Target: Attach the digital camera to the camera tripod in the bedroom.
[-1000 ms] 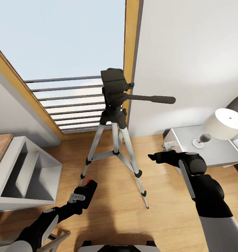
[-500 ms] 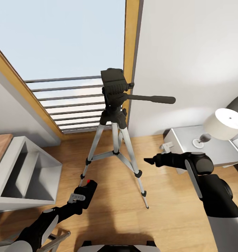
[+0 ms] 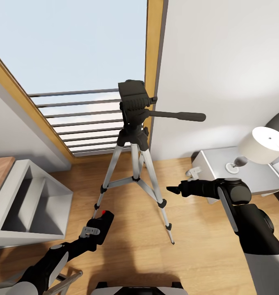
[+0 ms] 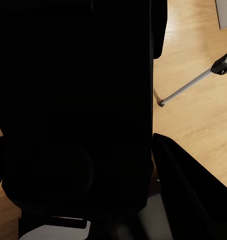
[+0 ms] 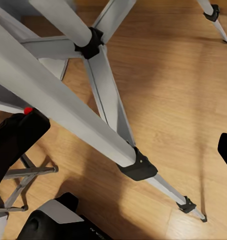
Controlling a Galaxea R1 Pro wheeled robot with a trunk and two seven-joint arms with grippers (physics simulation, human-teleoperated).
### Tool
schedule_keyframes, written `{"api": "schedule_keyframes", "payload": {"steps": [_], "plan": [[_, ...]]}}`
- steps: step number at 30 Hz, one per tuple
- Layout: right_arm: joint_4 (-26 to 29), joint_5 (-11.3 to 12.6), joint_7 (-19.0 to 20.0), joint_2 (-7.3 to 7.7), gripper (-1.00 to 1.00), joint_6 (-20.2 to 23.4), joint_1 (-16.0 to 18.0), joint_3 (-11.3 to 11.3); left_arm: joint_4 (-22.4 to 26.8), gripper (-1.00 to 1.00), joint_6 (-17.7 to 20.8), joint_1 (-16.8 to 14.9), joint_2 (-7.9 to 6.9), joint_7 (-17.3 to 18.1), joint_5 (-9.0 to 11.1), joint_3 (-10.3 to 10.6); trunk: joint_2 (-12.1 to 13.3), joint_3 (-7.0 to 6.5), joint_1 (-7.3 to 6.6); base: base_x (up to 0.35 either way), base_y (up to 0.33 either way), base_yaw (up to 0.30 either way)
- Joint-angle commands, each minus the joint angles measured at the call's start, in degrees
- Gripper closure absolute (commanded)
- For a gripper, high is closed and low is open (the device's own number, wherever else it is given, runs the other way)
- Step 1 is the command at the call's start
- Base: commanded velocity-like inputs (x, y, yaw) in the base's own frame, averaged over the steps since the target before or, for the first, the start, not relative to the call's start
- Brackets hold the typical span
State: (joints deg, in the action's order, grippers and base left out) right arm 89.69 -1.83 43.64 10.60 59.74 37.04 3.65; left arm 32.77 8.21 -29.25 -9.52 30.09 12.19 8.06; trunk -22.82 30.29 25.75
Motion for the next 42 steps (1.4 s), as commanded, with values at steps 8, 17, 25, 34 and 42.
{"api": "schedule_keyframes", "payload": {"steps": [8,17,25,34,42], "plan": [[0.0,-0.4,0.7,-0.47,-1.0,0.3,0.1,1.0,0.1,1.0,0.5,0.0,-0.08,0.1,0.6,0.2,-0.1,0.08,0.03,0.0,0.0,0.0],[0.0,-0.5,0.9,-3.58,-1.0,0.3,0.1,5.5,0.2,1.0,0.5,0.0,-0.12,0.1,0.6,0.2,-0.1,0.08,0.03,0.0,0.0,0.0],[0.0,-0.4,0.9,-4.03,-1.0,0.3,0.1,5.7,0.1,1.0,0.5,0.0,-0.13,0.1,0.6,0.2,-0.1,0.08,0.03,0.0,0.0,0.0],[0.0,-0.3,0.7,-4.16,-1.0,0.3,0.1,5.5,0.1,1.0,0.5,0.0,-0.11,0.1,0.6,0.2,-0.1,0.08,0.03,0.0,0.0,0.0],[0.0,-0.3,0.4,-4.18,-1.0,0.3,0.1,5.5,0.1,1.0,0.5,0.0,-0.1,0.1,0.6,0.2,-0.1,0.08,0.03,0.0,0.0,0.0]]}}
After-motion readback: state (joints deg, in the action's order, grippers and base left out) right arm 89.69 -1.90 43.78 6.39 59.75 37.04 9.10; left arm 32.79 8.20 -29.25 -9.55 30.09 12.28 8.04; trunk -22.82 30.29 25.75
